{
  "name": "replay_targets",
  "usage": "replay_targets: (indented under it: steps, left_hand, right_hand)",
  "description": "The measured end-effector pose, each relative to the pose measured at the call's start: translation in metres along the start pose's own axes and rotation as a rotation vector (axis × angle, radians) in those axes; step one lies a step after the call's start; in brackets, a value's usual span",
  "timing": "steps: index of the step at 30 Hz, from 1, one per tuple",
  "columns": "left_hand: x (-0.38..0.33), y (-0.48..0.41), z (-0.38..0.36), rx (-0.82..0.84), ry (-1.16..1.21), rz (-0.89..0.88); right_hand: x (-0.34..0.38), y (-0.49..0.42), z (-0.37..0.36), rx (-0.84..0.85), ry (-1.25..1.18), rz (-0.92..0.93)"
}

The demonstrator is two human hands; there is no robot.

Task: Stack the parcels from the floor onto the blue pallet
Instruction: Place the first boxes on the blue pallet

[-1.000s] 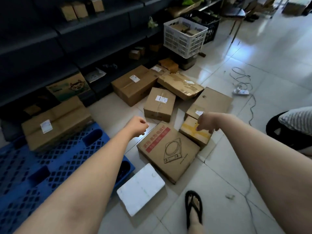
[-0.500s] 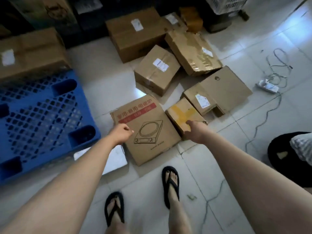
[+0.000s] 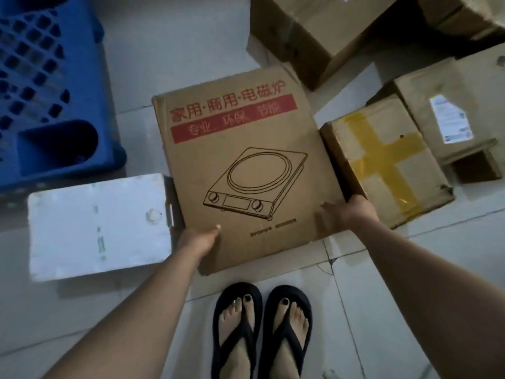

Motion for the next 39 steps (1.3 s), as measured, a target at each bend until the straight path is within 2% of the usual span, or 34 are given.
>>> replay_targets:
  steps: [2,5,9,15,19,25,31,35,39]
  left_hand:
    - [0.008,-0.024,-0.004,-0.050,0.078,0.017]
    - [0.008,-0.042,-0.001,-0.064,0.258,-0.052]
    - [-0.002,-0.024,0.012,-0.042,0.318,-0.080]
    - [-0.054,0.087,0.075,-0.013,0.229,-0.151]
    - [-0.118,0.191,0.145,-0.043,0.202,-0.238]
    - [-0.223,0.334,0.275,-0.109,0.280,-0.418]
    - [-0.293,0.436,0.401,-0.207,0.444,-0.596]
    - [-0.323,0.478,0.486,-0.259,0.493,-0.716]
    - [-0.348,0.497,0.577,-0.312,0.521,-0.814]
  right_hand:
    - [0.001,-0.026,-0.015,0.024,-0.093,-0.013]
    - [0.006,-0.044,-0.020,0.074,-0.196,0.045]
    - [0.005,-0.031,0.004,0.114,-0.126,0.074]
    - [0.000,0.074,0.081,0.175,-0.157,0.052]
    - [0.020,0.167,0.159,0.149,-0.184,0.079]
    - [0.118,0.294,0.297,0.079,-0.174,0.271]
    - [0.235,0.408,0.409,-0.054,-0.207,0.485]
    - [0.303,0.485,0.453,-0.099,-0.260,0.624]
    - [0.373,0.555,0.466,-0.163,-0.295,0.746]
Point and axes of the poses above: each hand's wrist, its own y-axis away from the middle knuckle, its own z-axis out of the back of the hand, x = y × z, the point moved 3 cm from there along -y, towards the middle knuckle, and after that the axes turned 15 degrees about y, right-handed, at the moved point
